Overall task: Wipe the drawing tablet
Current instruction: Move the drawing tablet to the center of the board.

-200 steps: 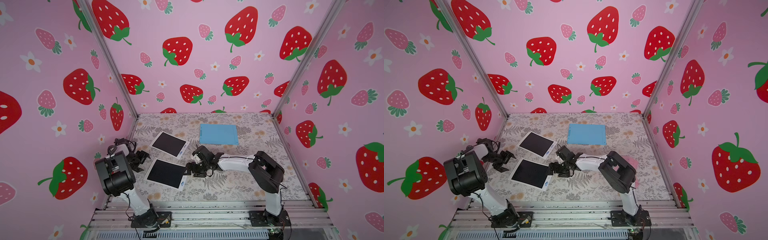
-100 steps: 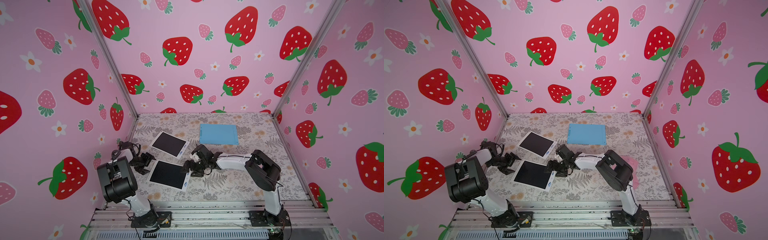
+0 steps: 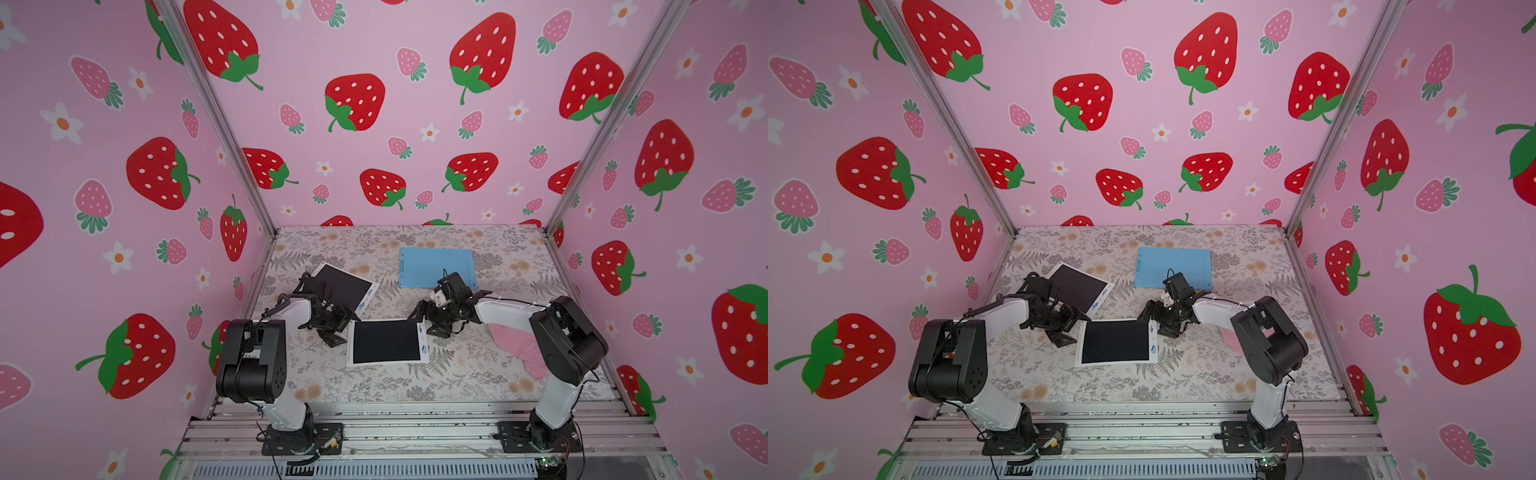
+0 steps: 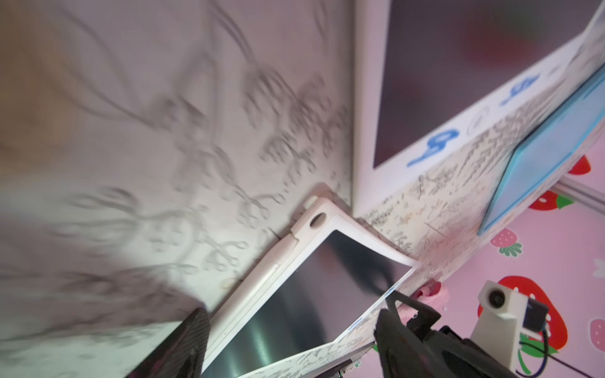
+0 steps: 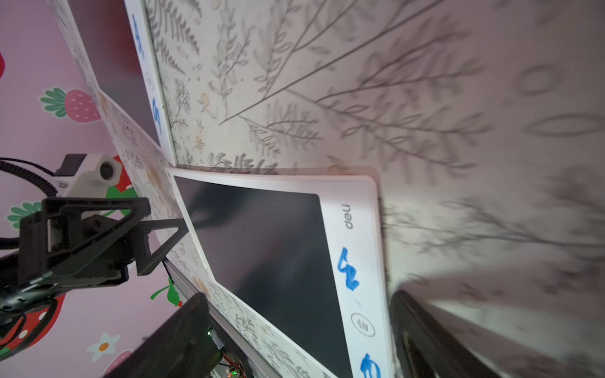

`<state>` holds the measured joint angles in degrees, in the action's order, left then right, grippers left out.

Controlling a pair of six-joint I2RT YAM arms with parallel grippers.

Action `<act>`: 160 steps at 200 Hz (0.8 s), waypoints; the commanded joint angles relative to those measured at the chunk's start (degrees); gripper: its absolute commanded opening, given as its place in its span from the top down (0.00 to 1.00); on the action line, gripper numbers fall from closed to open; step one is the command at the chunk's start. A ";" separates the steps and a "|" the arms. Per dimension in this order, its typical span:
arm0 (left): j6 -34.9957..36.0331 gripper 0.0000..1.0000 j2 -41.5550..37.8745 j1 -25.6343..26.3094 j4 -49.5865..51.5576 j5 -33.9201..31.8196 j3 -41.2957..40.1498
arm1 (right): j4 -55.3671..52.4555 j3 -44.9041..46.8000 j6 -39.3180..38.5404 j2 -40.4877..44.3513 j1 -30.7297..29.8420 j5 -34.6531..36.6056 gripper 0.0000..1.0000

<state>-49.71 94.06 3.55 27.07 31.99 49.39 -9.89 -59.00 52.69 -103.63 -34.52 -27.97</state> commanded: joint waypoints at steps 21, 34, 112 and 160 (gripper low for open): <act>-3.06 0.19 3.56 3.82 5.86 -11.06 2.92 | -12.96 0.87 -8.66 3.74 4.00 5.06 0.13; -1.67 0.19 2.41 3.82 8.33 -13.50 4.83 | -15.20 0.83 -10.44 7.81 4.61 10.70 0.14; 1.34 0.19 -4.00 10.38 15.47 -17.80 12.26 | -33.39 7.76 2.49 29.68 20.31 50.27 0.39; -0.46 0.21 -4.20 15.84 13.58 -15.46 12.32 | -37.71 9.08 4.42 24.25 37.76 39.50 0.57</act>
<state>-49.32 90.13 17.93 39.53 15.66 60.47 -40.40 -50.89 54.30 -77.73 -0.14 14.96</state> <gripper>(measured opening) 0.794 0.426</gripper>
